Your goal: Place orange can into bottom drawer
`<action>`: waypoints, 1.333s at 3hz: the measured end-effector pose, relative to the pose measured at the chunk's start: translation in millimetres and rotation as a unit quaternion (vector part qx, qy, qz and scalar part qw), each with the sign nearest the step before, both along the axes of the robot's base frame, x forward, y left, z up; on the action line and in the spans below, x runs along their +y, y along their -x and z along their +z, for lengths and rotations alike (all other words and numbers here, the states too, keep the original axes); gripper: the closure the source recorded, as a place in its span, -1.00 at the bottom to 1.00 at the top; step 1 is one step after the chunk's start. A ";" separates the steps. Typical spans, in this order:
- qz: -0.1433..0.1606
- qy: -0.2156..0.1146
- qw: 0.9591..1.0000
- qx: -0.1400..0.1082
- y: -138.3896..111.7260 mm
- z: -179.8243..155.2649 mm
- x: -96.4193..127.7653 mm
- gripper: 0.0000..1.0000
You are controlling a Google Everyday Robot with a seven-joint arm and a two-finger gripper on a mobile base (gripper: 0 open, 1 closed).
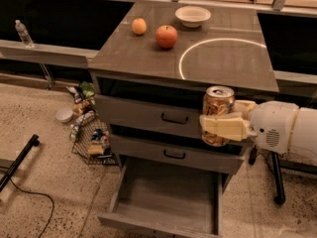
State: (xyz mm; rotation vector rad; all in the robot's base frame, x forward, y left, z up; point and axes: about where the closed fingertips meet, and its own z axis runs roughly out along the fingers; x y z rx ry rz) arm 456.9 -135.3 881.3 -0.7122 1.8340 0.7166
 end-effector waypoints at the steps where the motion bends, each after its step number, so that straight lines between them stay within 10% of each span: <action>1: -0.018 -0.034 0.999 0.003 -5.4 -7.3 0.9 1.00; 2: -0.011 -0.072 0.997 0.017 0.9 -88.3 47.9 1.00; 4: 0.088 -0.034 0.991 -0.093 -25.3 -189.2 149.4 1.00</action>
Offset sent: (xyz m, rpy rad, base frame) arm 0.0007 0.1414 -0.2599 0.2697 -0.0447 0.1647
